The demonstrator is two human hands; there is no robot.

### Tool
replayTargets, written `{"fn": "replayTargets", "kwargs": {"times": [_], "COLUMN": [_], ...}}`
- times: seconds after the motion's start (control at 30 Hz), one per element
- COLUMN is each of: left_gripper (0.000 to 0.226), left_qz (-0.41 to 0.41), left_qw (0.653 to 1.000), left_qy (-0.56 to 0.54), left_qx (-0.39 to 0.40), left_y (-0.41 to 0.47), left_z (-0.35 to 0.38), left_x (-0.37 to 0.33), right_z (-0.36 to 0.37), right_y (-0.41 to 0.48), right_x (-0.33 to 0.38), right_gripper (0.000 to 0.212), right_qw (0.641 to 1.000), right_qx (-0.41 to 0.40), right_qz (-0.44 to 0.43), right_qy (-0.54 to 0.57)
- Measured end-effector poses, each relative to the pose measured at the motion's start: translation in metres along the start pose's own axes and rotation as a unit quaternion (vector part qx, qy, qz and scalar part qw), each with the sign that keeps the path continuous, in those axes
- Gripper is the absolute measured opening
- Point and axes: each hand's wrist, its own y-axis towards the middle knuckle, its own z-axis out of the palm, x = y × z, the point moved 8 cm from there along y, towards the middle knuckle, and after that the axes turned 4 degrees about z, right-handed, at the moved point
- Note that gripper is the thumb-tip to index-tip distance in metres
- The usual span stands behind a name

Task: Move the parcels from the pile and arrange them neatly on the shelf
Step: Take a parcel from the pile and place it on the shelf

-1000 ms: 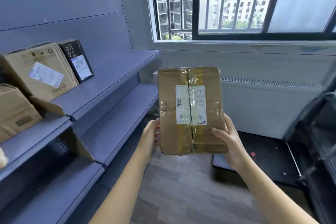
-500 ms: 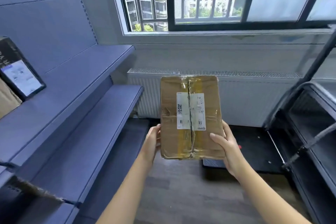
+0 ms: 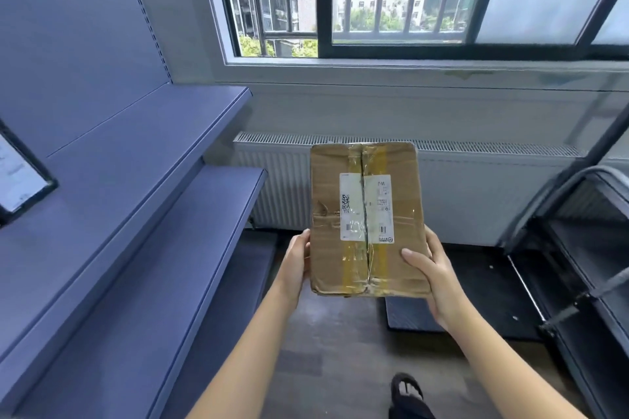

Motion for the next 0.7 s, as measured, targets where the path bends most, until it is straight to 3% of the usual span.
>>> {"fn": "replayTargets", "kwargs": {"times": [0.27,0.5,0.6,0.7], "left_gripper": [0.078,0.062,0.075,0.066], "left_qz": [-0.020,0.028,0.066,0.093], "left_qw": [0.998,0.996,0.992,0.983], "left_qy": [-0.020,-0.004,-0.006,-0.022], "left_qx": [-0.059,-0.079,-0.112,-0.160], "left_y": [0.053,0.127,0.160,0.181], "left_z": [-0.013,0.007,0.011,0.005], "left_x": [-0.009,-0.045,-0.072,-0.094], "right_z": [0.008,-0.012,-0.024,-0.031], "right_y": [0.072,0.157,0.194,0.228], "right_x": [-0.003,0.013,0.027,0.038], "right_gripper": [0.080,0.086,0.084,0.080], "right_qw": [0.999,0.997,0.993,0.988], "right_qx": [0.032,0.079,0.113,0.148], "right_qz": [0.013,0.022,0.029,0.043], "right_qy": [0.010,-0.009,-0.012,-0.026]}}
